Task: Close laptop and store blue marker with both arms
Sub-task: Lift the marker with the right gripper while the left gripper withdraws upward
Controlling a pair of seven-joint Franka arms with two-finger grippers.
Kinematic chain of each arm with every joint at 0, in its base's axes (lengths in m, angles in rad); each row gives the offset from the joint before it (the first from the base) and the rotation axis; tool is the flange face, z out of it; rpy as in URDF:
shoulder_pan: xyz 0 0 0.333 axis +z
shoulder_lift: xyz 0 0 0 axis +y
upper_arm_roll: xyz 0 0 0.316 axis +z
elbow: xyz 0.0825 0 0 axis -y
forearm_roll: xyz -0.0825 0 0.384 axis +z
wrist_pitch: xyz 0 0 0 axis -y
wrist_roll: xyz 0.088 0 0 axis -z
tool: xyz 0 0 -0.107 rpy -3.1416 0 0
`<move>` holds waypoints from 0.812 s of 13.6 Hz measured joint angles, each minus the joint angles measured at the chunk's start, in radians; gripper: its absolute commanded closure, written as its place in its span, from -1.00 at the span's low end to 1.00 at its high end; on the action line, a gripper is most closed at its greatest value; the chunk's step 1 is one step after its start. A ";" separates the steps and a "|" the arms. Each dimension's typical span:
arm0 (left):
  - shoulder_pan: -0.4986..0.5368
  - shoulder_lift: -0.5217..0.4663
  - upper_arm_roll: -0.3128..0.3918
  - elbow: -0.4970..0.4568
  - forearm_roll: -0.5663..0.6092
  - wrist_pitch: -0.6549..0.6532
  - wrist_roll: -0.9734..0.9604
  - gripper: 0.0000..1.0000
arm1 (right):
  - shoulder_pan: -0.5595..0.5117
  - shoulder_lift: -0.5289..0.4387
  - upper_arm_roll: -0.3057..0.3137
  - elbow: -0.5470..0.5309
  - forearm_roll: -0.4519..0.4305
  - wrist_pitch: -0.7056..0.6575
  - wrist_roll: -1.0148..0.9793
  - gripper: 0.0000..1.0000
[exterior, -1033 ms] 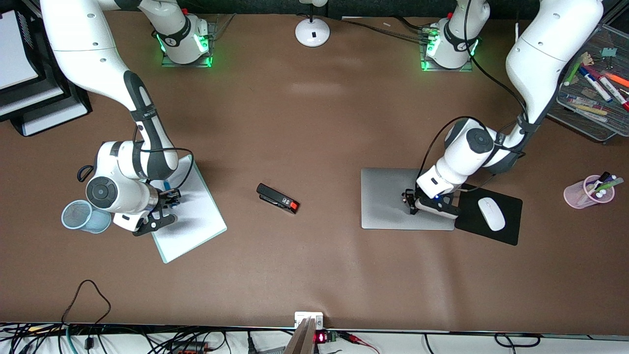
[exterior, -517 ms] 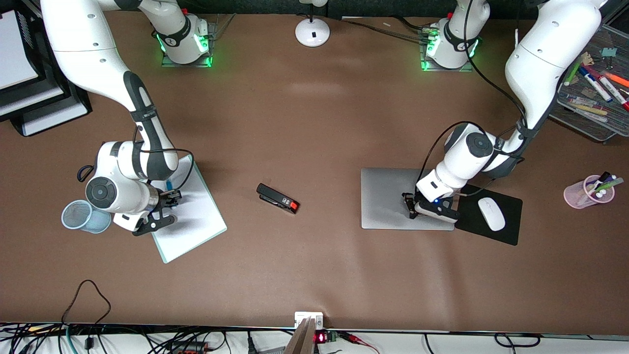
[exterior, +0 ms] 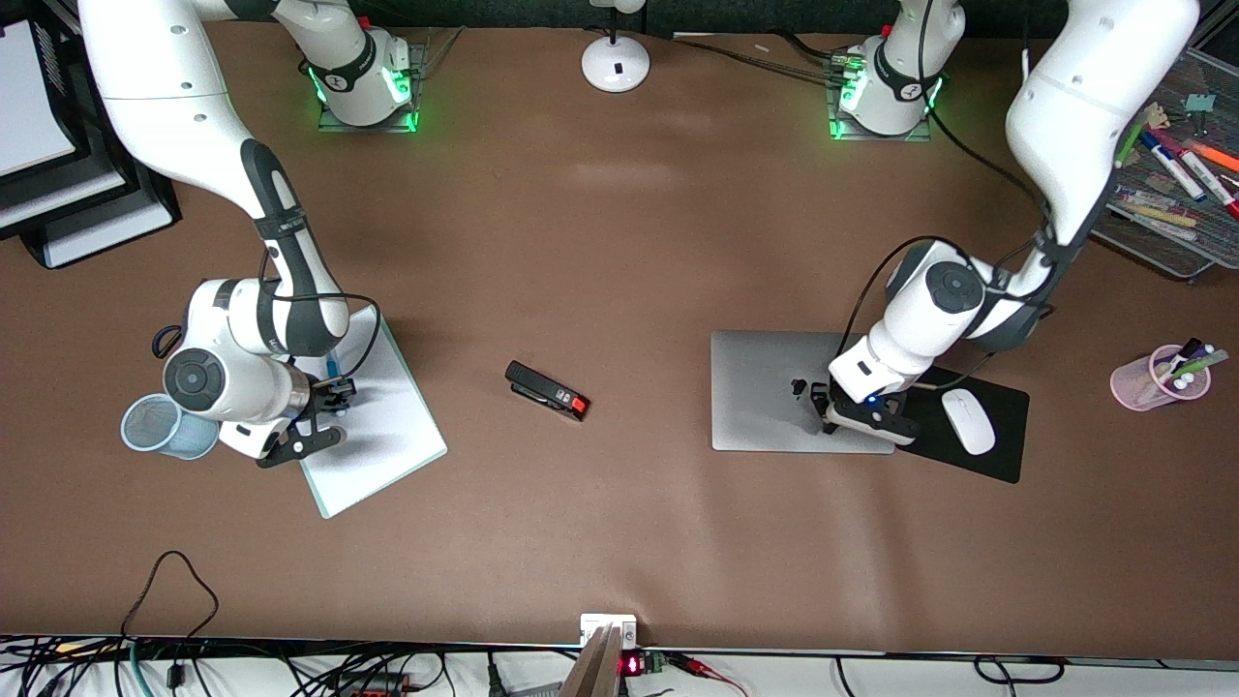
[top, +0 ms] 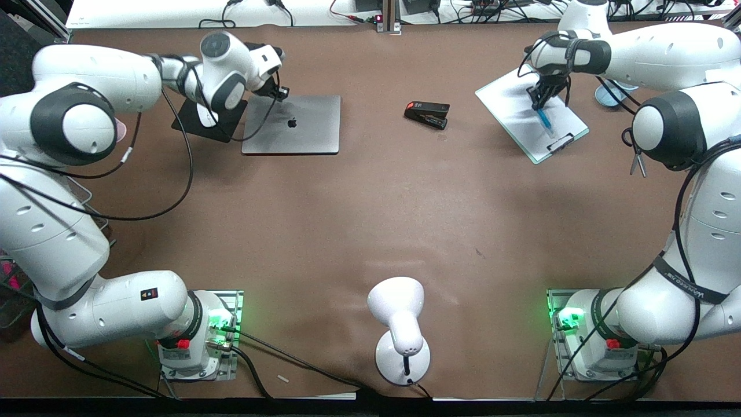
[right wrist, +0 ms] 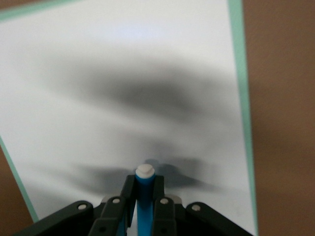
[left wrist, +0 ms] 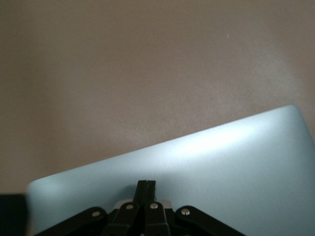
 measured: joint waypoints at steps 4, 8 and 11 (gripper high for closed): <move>0.000 -0.180 -0.090 0.038 0.000 -0.385 -0.004 0.92 | -0.001 -0.054 0.000 0.071 0.000 -0.001 -0.005 1.00; 0.001 -0.242 -0.159 0.175 0.000 -0.813 0.047 -0.34 | 0.000 -0.145 0.000 0.105 0.000 -0.003 -0.082 1.00; 0.002 -0.243 -0.182 0.303 -0.050 -1.011 0.083 -1.00 | -0.005 -0.225 -0.001 0.109 0.020 -0.004 -0.251 1.00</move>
